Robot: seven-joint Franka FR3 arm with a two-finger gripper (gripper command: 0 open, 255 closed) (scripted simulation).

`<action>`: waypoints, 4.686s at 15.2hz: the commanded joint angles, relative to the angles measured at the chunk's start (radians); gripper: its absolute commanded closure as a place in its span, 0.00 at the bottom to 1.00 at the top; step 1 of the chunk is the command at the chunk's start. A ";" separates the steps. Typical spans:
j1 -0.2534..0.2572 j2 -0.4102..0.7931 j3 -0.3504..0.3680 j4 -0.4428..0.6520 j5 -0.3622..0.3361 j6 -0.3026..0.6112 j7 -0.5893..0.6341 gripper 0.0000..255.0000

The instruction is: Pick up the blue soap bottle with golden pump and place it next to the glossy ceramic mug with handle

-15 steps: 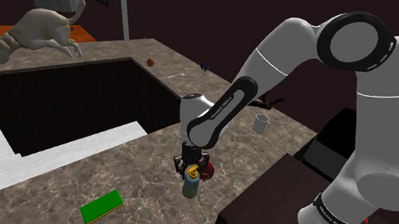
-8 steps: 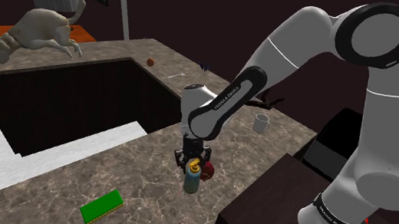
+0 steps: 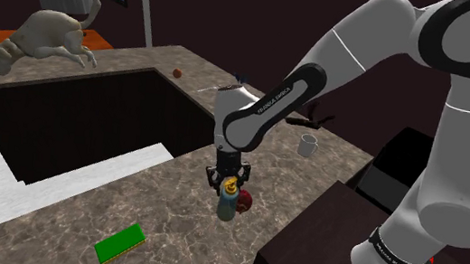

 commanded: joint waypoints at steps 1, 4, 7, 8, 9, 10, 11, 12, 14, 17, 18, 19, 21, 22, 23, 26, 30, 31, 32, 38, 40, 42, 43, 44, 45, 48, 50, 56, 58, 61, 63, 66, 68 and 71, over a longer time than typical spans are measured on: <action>-0.003 -0.025 0.004 -0.001 0.007 -0.024 -0.002 1.00; -0.007 -0.059 0.008 0.002 0.017 -0.060 -0.005 1.00; -0.010 -0.092 0.011 0.008 0.026 -0.098 -0.008 1.00; -0.011 -0.103 0.012 0.010 0.029 -0.110 -0.009 1.00; -0.012 -0.113 0.013 0.013 0.032 -0.123 -0.010 1.00; -0.013 -0.123 0.014 0.015 0.034 -0.136 -0.011 1.00; -0.013 -0.133 0.014 0.018 0.037 -0.148 -0.011 1.00; -0.014 -0.143 0.015 0.022 0.040 -0.161 -0.012 1.00; -0.016 -0.163 0.016 0.029 0.044 -0.187 -0.013 1.00; -0.018 -0.190 0.016 0.041 0.051 -0.226 -0.015 1.00; -0.018 -0.199 0.017 0.045 0.053 -0.239 -0.015 1.00; -0.019 -0.207 0.017 0.050 0.055 -0.252 -0.015 1.00; -0.020 -0.224 0.017 0.060 0.059 -0.278 -0.016 1.00; -0.021 -0.232 0.017 0.065 0.060 -0.291 -0.016 1.00; -0.021 -0.240 0.016 0.071 0.062 -0.304 -0.016 1.00; -0.022 -0.262 0.016 0.089 0.066 -0.344 -0.016 1.00; -0.047 -0.307 -0.007 0.056 0.070 -0.360 -0.065 1.00; -0.059 -0.324 -0.019 0.037 0.069 -0.360 -0.090 1.00; -0.071 -0.340 -0.032 0.019 0.068 -0.361 -0.114 1.00; -0.142 -0.416 -0.114 -0.066 0.042 -0.367 -0.257 1.00; -0.167 -0.434 -0.143 -0.085 0.028 -0.370 -0.304 1.00; -0.192 -0.448 -0.173 -0.099 0.012 -0.372 -0.350 1.00; -0.205 -0.453 -0.188 -0.105 0.003 -0.374 -0.373 1.00; -0.218 -0.457 -0.203 -0.110 -0.006 -0.375 -0.396 1.00; -0.231 -0.460 -0.218 -0.113 -0.015 -0.376 -0.419 1.00; -0.270 -0.463 -0.263 -0.116 -0.045 -0.378 -0.487 1.00; -0.296 -0.460 -0.293 -0.112 -0.065 -0.380 -0.533 1.00; -0.373 -0.425 -0.382 -0.073 -0.119 -0.383 -0.668 1.00; -0.397 -0.405 -0.410 -0.050 -0.134 -0.383 -0.714 1.00; -0.433 -0.369 -0.451 -0.009 -0.153 -0.385 -0.782 1.00; -0.457 -0.340 -0.477 0.025 -0.162 -0.387 -0.828 1.00; -0.491 -0.290 -0.514 0.083 -0.169 -0.391 -0.897 1.00; -0.514 -0.253 -0.536 0.127 -0.171 -0.395 -0.943 1.00; -0.550 -0.191 -0.566 0.202 -0.167 -0.404 -1.012 1.00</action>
